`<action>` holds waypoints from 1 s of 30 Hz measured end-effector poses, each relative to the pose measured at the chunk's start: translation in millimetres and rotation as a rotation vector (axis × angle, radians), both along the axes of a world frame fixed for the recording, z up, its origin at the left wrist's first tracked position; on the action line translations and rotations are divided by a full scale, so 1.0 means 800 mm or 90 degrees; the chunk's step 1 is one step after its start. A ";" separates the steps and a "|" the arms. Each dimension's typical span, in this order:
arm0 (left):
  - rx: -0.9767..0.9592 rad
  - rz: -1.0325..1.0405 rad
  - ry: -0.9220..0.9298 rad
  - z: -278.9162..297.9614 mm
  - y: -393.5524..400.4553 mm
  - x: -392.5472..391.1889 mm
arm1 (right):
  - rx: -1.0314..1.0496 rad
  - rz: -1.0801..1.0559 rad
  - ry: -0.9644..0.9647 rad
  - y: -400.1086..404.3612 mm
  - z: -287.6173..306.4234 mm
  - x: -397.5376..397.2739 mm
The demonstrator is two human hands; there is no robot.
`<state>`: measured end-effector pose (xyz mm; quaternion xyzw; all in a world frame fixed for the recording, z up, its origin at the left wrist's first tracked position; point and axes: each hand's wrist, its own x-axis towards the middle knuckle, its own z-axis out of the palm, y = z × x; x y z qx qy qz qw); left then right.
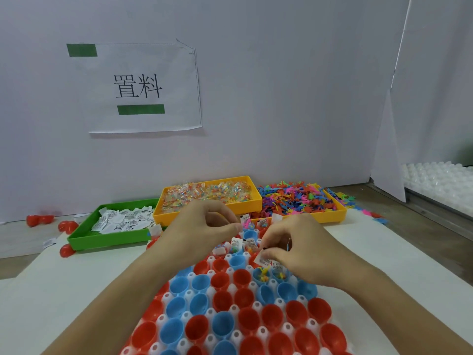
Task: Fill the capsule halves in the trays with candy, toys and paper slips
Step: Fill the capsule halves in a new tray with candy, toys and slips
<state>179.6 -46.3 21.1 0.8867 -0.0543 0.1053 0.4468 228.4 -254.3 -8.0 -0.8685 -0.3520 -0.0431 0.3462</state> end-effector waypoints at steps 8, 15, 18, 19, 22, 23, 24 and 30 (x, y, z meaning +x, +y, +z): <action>0.044 -0.021 -0.020 0.003 0.003 -0.001 | -0.073 -0.021 0.013 0.001 -0.009 0.001; 0.050 -0.025 -0.016 0.005 0.003 -0.001 | -0.094 0.024 0.014 0.003 -0.005 -0.005; 0.041 -0.027 -0.012 0.006 0.002 -0.002 | -0.097 0.038 0.009 0.002 -0.005 -0.004; 0.041 -0.026 -0.012 0.007 0.002 -0.002 | -0.096 0.038 0.010 0.002 -0.005 -0.003; 0.039 -0.026 -0.012 0.007 0.002 -0.002 | -0.105 0.033 -0.009 0.002 -0.008 -0.002; 0.037 -0.027 -0.011 0.008 0.002 -0.002 | -0.113 0.033 -0.025 0.002 -0.009 -0.001; 0.036 -0.028 -0.009 0.008 0.002 -0.003 | -0.122 0.035 -0.043 0.003 -0.009 -0.001; 0.021 -0.024 -0.014 0.008 0.004 -0.002 | -0.130 0.036 -0.090 0.006 -0.013 0.000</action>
